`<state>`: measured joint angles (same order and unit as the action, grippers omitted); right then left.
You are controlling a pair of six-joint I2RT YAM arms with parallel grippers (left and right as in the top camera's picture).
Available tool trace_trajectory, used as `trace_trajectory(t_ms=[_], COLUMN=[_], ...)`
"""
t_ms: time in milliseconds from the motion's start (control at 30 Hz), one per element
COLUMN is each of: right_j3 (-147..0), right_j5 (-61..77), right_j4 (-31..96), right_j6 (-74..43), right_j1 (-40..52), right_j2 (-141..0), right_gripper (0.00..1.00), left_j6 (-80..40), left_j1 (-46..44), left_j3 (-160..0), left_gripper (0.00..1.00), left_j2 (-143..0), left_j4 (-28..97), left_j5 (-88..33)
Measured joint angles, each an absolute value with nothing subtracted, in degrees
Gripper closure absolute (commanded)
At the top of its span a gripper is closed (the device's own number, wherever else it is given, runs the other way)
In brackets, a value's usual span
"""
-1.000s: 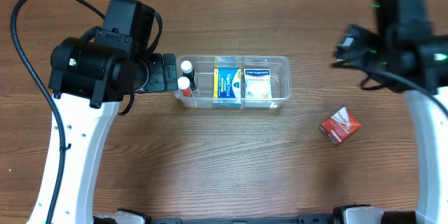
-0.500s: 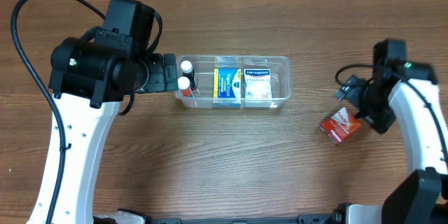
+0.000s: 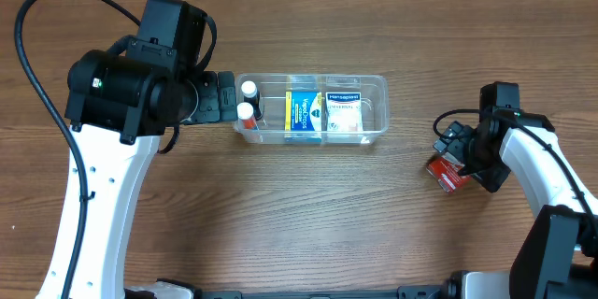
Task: Pack container
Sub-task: 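Move the right gripper to the red Panadol box and grasp it, then lower the Panadol box into the container's right end and release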
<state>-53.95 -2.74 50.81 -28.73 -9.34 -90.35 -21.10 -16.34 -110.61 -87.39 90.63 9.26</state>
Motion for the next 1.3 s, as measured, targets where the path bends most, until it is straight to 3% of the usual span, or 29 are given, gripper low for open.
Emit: trace_trajectory(t_ms=[267,400,567,867,1100,1300], right_j3=[-53.2,-52.8,-52.8,-60.6,-86.7,-91.6], right_j5=[-2.7,-2.7,-2.2,2.0,2.5,2.7], right_j4=[47.9,47.9,47.6,57.1,66.5,63.4], right_j6=[-28.6,-28.6,-28.4,-27.8,-19.2,-13.1], right_j1=[-9.3,-9.3,-9.3,-8.5,4.4,17.9], right_j2=[-95.0,-96.1,-96.1,-95.7,-92.7,-91.3], right_gripper=[0.01,0.22,0.30,0.31,0.30,0.29], left_j6=[-21.1,-21.1,-21.1,-21.1,-21.1,-21.1], left_j1=[-16.3,-16.3,-16.3,-16.3,-16.3,-16.3], left_j3=[-110.6,-110.6,-110.6,-110.6,-110.6,-110.6], left_gripper=[0.00,0.00,0.00,0.00,0.00,0.00], left_j2=[-87.4,-87.4,-87.4,-87.4,-87.4,-87.4], left_j4=[90.6,90.6,90.6,90.7,90.6,90.6], left_j5=[9.3,9.3,9.3,9.2,9.2,9.3])
